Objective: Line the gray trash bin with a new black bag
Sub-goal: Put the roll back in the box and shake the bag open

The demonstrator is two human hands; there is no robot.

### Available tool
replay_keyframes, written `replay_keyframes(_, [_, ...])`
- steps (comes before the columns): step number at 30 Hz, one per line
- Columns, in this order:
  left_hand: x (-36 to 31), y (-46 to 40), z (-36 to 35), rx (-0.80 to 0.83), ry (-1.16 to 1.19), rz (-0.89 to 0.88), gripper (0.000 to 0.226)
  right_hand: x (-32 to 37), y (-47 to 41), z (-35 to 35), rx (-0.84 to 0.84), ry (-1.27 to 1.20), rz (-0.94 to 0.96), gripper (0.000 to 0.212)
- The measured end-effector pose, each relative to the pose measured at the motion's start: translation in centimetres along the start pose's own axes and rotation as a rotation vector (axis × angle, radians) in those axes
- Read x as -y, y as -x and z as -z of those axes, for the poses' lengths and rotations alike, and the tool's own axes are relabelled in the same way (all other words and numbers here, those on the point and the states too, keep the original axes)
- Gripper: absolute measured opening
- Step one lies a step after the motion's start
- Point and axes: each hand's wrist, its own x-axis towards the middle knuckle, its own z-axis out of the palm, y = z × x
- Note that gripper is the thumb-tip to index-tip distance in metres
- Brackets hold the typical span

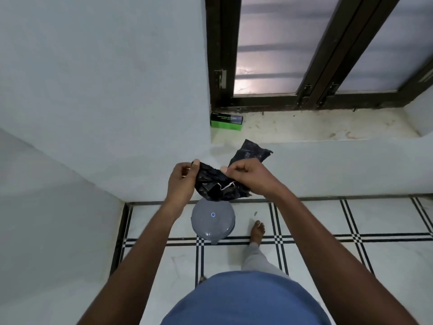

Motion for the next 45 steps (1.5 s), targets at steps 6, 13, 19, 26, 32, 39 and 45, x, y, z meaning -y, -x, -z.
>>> replay_keyframes(6, [-0.5, 7.0, 1.3, -0.117, -0.17, -0.421, 0.054, 0.9, 2.5, -5.5, -0.191, -0.167, 0.036, 0.05])
replay_keyframes(13, [-0.9, 6.4, 2.8, 0.023, 0.217, -0.039, 0.027, 1.5, 2.0, -6.5, -0.259, -0.07, 0.019, 0.044])
replay_keyframes(19, [-1.7, 5.2, 4.4, 0.067, 0.727, 0.227, 0.026, 0.3, 2.6, -2.8, -0.404, 0.256, -0.148, 0.047])
replay_keyframes(26, [-3.4, 6.7, 1.7, 0.234, 0.316, 0.048, 0.03, 3.2, 4.6, -1.6, -0.347, 0.354, 0.155, 0.071])
replay_keyframes(32, [-5.9, 8.2, 0.5, 0.363, 0.363, 0.147, 0.049, 2.4, 3.6, 0.1, -0.002, -0.122, 0.04, 0.036])
replay_keyframes(39, [-4.5, 6.7, 3.2, 0.385, -0.356, -0.032, 0.021, 2.4, 4.7, 5.0, 0.081, -1.006, -0.202, 0.034])
replay_keyframes(45, [-3.7, 6.0, 4.1, 0.202, -0.094, 0.119, 0.025, 2.2, 4.4, 7.3, 0.015, -0.789, -0.245, 0.065])
